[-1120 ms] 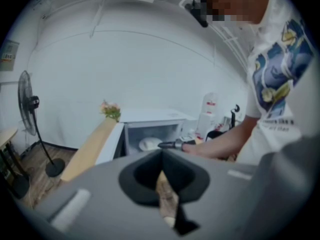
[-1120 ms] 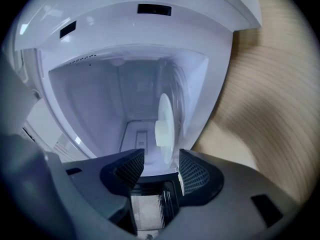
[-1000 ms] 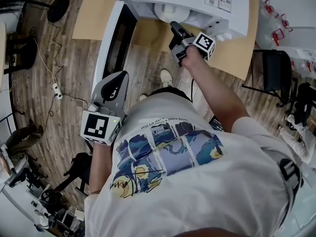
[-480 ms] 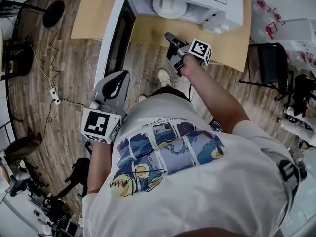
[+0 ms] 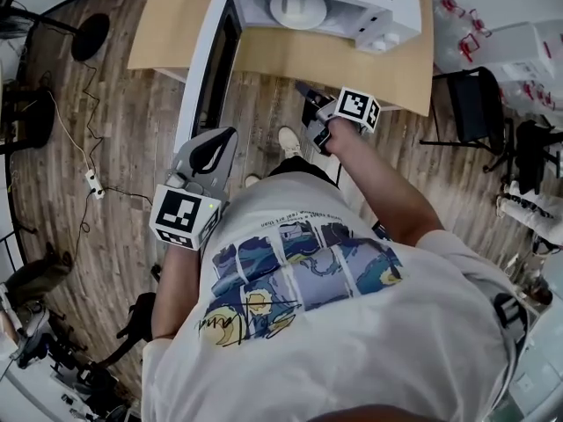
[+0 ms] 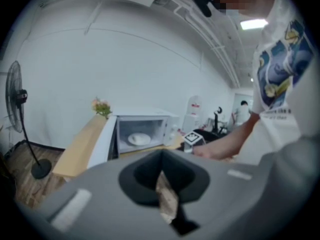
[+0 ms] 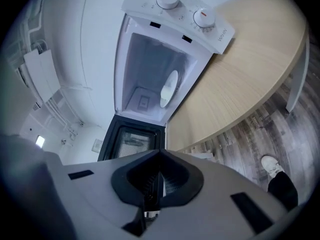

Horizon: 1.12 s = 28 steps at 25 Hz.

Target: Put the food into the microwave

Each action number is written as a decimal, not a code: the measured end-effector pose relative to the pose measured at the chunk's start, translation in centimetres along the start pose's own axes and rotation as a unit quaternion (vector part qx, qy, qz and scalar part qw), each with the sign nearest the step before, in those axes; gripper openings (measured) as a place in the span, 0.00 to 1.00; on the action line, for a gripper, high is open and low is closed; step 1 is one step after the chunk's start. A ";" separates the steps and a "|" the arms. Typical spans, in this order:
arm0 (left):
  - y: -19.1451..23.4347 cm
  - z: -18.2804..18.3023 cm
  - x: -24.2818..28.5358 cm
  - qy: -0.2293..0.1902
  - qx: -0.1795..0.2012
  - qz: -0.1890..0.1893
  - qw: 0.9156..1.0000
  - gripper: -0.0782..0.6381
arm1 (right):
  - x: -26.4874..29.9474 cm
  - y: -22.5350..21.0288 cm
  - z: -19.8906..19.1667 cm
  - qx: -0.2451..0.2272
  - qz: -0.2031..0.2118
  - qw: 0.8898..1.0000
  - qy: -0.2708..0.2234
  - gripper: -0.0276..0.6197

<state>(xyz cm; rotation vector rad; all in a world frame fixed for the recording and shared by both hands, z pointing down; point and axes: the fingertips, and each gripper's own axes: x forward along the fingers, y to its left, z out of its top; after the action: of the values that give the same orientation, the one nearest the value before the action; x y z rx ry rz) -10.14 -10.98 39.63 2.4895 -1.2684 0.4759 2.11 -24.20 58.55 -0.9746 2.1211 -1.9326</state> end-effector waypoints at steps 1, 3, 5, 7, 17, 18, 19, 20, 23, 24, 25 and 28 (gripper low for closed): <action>-0.2 -0.2 -0.3 -0.001 0.002 -0.003 1.000 0.12 | -0.4 0.3 -0.5 -0.007 0.001 1.000 0.001 0.05; -0.5 -0.6 -0.9 -0.003 0.004 -0.009 1.000 0.12 | -1.4 0.8 -1.7 -0.018 0.004 1.000 0.005 0.05; -0.9 -1.2 -1.6 -0.003 0.006 -0.015 1.000 0.12 | -2.3 1.3 -3.0 -0.027 0.006 1.000 0.010 0.05; -1.2 -1.8 -2.4 -0.003 0.006 -0.019 1.000 0.12 | -3.3 1.8 -4.4 -0.037 0.006 0.999 0.014 0.05; -2.3 -4.7 -5.4 -0.009 -0.006 -0.044 0.999 0.12 | -7.3 6.2 -10.6 -0.176 0.002 0.983 0.055 0.05; -2.5 -4.9 -5.6 -0.010 -0.008 -0.046 0.999 0.12 | -7.6 6.6 -11.1 -0.191 0.001 0.980 0.057 0.05; -2.6 -5.1 -5.7 -0.011 -0.010 -0.048 0.999 0.12 | -8.0 6.9 -11.7 -0.205 -0.001 0.977 0.060 0.05; -2.8 -5.2 -5.9 -0.012 -0.011 -0.050 0.999 0.12 | -8.4 7.2 -12.2 -0.221 -0.003 0.973 0.063 0.05; -3.4 -5.5 -6.7 -0.016 -0.014 -0.055 0.998 0.12 | -9.3 8.1 -13.5 -0.270 -0.009 0.960 0.072 0.05; -3.6 -5.6 -7.0 -0.017 -0.014 -0.056 0.998 0.12 | -9.5 8.4 -14.0 -0.284 -0.010 0.956 0.076 0.05; -3.7 -5.8 -7.2 -0.018 -0.014 -0.057 0.998 0.12 | -9.7 8.7 -14.4 -0.296 -0.011 0.952 0.079 0.05; -3.9 -6.3 -7.9 -0.020 -0.015 -0.057 0.998 0.12 | -10.1 9.4 -15.3 -0.322 -0.011 0.943 0.087 0.05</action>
<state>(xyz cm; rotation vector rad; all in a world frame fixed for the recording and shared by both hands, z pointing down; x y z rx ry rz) -12.30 -0.56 41.44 2.5414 -1.1317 0.3778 -0.92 -6.04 49.32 -0.9296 2.9433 -1.3747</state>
